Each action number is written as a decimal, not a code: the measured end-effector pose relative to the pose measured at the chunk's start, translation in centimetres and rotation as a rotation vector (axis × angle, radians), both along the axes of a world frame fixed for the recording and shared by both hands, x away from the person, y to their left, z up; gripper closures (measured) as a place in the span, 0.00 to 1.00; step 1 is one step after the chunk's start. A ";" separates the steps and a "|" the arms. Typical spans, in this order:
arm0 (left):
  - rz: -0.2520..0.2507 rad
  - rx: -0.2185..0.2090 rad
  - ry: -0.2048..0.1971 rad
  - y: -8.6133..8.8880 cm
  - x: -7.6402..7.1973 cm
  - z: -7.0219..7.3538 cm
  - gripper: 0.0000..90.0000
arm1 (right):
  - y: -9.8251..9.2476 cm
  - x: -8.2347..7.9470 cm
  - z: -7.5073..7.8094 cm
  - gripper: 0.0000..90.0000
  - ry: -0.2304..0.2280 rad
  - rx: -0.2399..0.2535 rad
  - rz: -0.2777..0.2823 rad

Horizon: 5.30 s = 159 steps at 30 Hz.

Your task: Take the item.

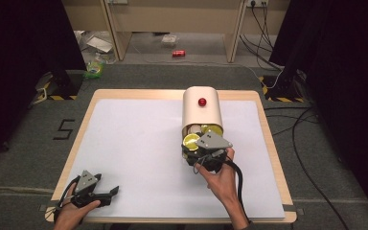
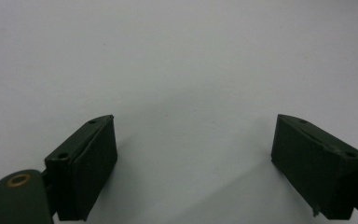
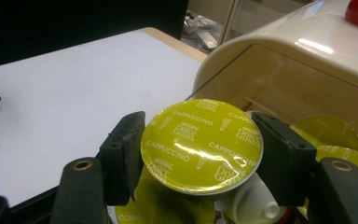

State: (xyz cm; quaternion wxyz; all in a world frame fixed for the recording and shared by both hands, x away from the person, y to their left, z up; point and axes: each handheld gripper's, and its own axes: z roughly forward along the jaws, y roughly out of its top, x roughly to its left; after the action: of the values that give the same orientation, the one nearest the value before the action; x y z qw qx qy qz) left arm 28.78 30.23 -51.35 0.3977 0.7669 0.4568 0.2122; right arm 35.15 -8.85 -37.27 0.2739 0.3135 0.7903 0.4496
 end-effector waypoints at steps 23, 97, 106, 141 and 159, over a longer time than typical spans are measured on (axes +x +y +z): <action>0.000 -0.001 0.000 0.0 0.0 0.0 0.15 | -3.0 -1.9 2.3 0.43 -0.040 0.065 -0.012; -0.001 -0.003 0.001 0.0 0.0 0.0 0.15 | -14.8 -1.1 -1.5 0.42 -0.031 0.104 -0.333; -0.001 -0.003 0.002 0.0 0.0 0.0 0.15 | -15.8 -0.7 -2.8 0.42 -0.010 0.102 -0.369; -0.002 -0.003 0.002 0.0 0.0 0.0 0.15 | -16.5 0.6 -6.5 0.42 0.078 0.063 -0.401; -0.002 -0.004 0.002 0.1 0.0 0.0 0.15 | -16.5 1.0 -7.8 0.42 0.112 0.052 -0.404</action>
State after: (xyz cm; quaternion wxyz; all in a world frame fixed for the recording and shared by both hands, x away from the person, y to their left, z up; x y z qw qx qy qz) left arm 28.80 30.28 -51.34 0.3988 0.7669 0.4568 0.2101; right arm 36.16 -25.36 -45.04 0.3058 0.4971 0.7135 0.3876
